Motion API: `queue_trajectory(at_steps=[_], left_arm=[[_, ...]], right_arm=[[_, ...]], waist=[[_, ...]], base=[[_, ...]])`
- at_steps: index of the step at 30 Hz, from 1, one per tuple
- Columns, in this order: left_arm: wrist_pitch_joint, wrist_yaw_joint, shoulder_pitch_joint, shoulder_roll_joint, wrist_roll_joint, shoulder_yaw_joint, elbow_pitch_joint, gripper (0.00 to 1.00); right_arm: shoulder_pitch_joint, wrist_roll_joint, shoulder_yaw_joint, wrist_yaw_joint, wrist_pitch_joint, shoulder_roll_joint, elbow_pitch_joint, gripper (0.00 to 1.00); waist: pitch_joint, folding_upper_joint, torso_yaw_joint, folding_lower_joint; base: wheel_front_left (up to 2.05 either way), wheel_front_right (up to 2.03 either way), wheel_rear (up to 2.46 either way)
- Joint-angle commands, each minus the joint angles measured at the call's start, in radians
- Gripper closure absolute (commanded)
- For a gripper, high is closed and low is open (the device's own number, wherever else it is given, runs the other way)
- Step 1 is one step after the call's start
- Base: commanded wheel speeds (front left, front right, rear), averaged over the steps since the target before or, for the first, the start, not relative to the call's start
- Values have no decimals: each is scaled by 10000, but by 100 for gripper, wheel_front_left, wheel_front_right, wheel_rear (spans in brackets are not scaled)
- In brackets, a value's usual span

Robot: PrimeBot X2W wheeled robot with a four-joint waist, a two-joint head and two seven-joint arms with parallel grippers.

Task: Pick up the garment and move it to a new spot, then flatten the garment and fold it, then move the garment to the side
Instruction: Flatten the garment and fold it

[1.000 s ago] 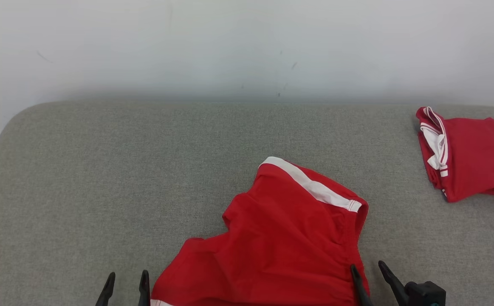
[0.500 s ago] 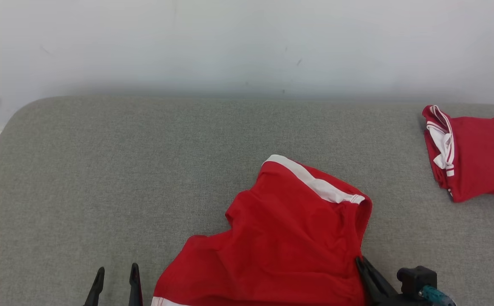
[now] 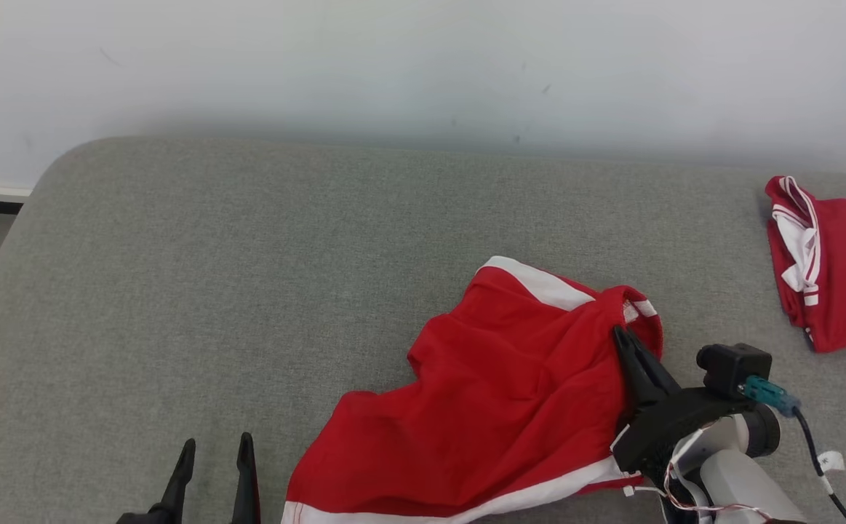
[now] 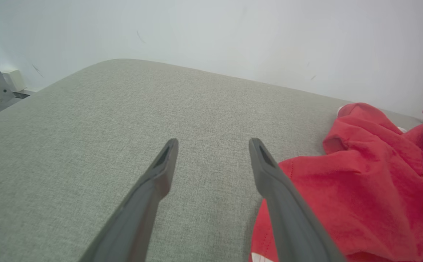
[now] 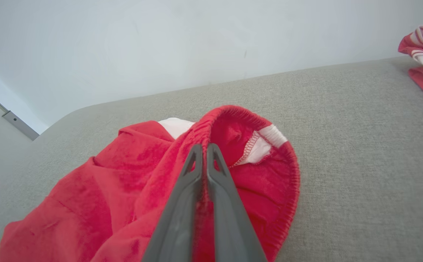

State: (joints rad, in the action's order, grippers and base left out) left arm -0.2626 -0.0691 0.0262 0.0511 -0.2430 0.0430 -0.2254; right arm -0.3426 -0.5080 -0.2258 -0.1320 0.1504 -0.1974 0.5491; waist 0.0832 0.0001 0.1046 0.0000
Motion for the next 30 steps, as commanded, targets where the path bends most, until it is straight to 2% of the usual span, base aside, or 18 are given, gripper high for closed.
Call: queue_trajectory(at_steps=[1, 4, 5, 6, 7, 15, 26, 30], left_arm=[[-25, 37, -122, -13, -70, 54, -57, 0], [-25, 37, -158, -13, -138, 189, -151, 0], [-25, 46, -154, -13, -161, 213, -178, 0], [-25, 54, -138, -13, -198, 234, -210, 0], [-25, 62, -30, -12, -216, 250, -255, 0], [-25, -90, 344, -12, -41, 175, -390, 0], [-25, -354, 603, -12, 251, 214, -547, 0], [-25, -432, 824, -11, 455, 312, -627, 0]], right_arm=[[-142, -76, -118, 24, -42, 0, 242, 100], [-488, -121, -404, 24, -51, -119, 829, 98], [-579, -35, -498, 24, 94, -162, 971, 55], [-617, -21, -549, 24, 253, -175, 1107, 18], [-591, -96, -618, 24, 524, -178, 1299, 0], [-85, 116, -794, 24, 1096, -478, 863, 0], [2046, 1299, 350, 24, 1139, -276, -1820, 0], [2841, 1739, 455, 24, 1138, -265, -2411, 0]], waist=[[54, -1, 130, 0], [25, -1, 263, 0], [7, -1, 278, 0], [-25, -1, 287, 0], [-126, -1, 269, 0], [-552, -1, -40, 0], [-866, -1, -414, 0], [-931, -1, -503, 0]], base=[[0, 0, 0], [0, 0, 0], [0, 0, 0], [0, 0, 0], [0, 0, 0], [0, 0, 0], [0, 0, 0], [0, 0, 0]])
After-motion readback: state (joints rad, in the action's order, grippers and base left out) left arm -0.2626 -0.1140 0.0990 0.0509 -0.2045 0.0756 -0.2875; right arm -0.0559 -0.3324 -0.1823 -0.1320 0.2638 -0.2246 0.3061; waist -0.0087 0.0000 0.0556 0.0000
